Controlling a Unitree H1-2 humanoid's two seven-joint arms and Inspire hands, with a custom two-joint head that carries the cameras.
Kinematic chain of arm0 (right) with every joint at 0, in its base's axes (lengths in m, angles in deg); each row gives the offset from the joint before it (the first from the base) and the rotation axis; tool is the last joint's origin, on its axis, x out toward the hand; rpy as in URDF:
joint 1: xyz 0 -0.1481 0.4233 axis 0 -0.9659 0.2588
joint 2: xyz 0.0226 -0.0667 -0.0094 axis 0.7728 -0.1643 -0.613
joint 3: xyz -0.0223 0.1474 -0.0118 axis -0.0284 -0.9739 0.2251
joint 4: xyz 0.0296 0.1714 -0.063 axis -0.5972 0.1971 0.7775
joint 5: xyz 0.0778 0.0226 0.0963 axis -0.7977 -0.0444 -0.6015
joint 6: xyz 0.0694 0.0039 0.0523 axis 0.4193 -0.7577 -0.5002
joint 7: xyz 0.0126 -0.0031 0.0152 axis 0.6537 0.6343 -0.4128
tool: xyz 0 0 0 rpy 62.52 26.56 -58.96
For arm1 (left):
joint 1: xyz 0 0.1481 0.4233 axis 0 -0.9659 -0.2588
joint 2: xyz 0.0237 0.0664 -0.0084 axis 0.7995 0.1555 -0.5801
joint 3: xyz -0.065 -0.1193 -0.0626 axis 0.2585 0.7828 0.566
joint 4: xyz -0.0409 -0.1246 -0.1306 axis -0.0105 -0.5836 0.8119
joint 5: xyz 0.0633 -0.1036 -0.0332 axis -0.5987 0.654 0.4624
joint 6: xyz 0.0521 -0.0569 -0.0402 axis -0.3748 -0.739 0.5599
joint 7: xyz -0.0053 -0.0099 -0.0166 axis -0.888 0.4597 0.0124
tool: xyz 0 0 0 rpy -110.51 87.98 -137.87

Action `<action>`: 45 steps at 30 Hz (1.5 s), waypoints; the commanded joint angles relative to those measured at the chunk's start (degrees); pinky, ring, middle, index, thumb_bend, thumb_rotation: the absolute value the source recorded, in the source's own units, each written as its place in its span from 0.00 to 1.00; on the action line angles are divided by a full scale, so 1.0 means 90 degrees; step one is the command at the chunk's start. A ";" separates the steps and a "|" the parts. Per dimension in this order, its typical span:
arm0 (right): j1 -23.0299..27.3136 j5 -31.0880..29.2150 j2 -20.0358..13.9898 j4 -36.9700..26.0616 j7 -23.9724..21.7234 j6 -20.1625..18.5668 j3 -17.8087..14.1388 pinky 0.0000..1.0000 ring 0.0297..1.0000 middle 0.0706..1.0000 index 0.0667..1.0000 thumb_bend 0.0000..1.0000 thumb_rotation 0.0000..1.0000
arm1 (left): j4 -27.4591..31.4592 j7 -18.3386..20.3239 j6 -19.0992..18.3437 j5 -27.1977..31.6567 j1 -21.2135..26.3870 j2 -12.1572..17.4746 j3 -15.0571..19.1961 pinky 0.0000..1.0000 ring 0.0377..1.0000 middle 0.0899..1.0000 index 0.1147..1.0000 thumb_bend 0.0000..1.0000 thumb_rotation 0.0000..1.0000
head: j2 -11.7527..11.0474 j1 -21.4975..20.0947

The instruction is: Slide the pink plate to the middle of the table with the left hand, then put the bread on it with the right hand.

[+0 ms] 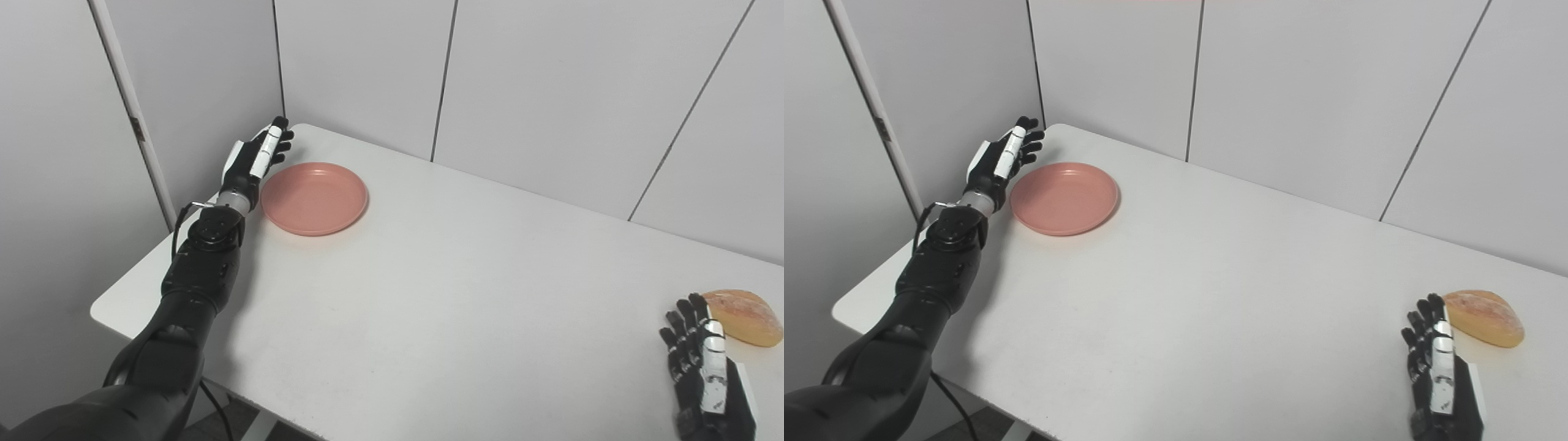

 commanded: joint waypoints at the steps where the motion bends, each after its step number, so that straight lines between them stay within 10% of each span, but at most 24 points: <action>1: 0.0117 -0.0004 -0.0032 -0.0218 0.0006 -0.0117 0.0002 1.00 1.00 1.00 1.00 0.47 1.00 | -0.0113 -0.0032 0.0430 -0.0041 0.0497 0.0279 -0.0011 0.91 0.88 0.86 0.85 0.74 1.00 | -0.0005 0.0012; 45: -0.0009 -0.0024 -0.0062 -0.0839 0.0061 -0.0670 0.0030 1.00 1.00 1.00 1.00 0.45 1.00 | -0.1748 -0.0073 0.0841 -0.0106 0.0790 0.0559 -0.0228 0.94 0.90 0.89 0.87 0.67 1.00 | 0.0058 0.0150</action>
